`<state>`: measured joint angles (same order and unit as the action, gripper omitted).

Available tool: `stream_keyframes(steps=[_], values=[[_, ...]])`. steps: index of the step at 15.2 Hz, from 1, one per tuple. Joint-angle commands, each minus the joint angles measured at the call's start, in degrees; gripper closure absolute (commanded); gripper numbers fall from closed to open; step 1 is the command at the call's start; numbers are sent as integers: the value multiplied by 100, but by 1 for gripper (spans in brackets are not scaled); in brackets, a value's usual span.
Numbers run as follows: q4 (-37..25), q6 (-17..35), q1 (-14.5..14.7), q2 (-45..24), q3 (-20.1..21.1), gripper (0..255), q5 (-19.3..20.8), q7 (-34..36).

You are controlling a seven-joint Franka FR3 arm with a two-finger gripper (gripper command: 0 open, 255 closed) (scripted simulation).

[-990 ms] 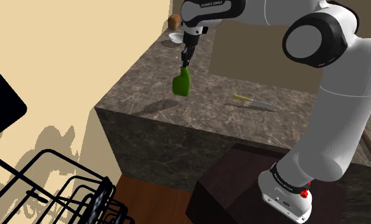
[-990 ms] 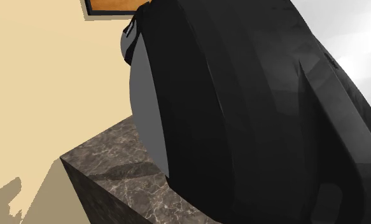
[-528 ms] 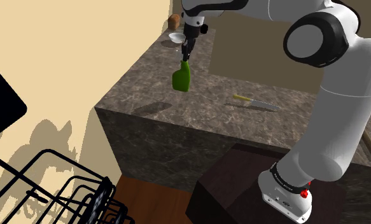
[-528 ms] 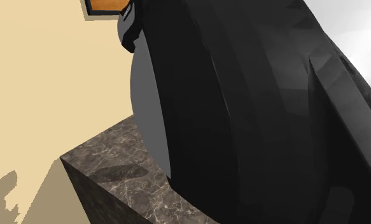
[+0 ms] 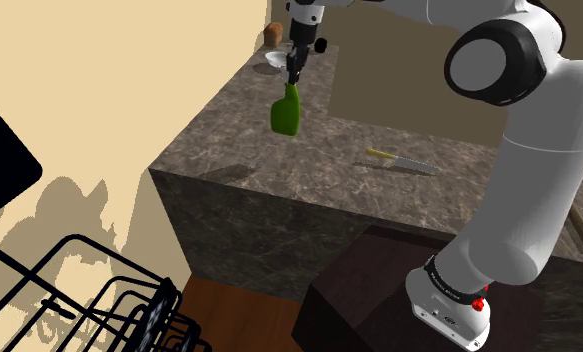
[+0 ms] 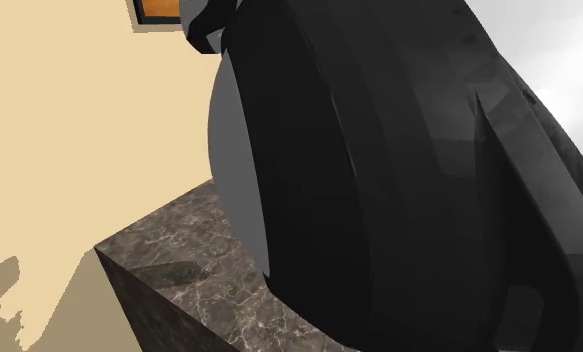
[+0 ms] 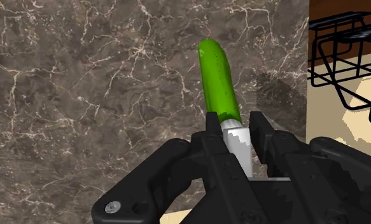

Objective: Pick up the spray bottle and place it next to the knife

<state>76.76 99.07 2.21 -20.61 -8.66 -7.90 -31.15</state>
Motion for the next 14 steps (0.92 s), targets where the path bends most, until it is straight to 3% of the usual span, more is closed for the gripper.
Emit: stream_keyframes(steps=[1, 14], values=[[-181, -172, -11, -11, -3, 255, 0, 11], [1441, -305, -580, 1665, -464, 255, 190, -1047]])
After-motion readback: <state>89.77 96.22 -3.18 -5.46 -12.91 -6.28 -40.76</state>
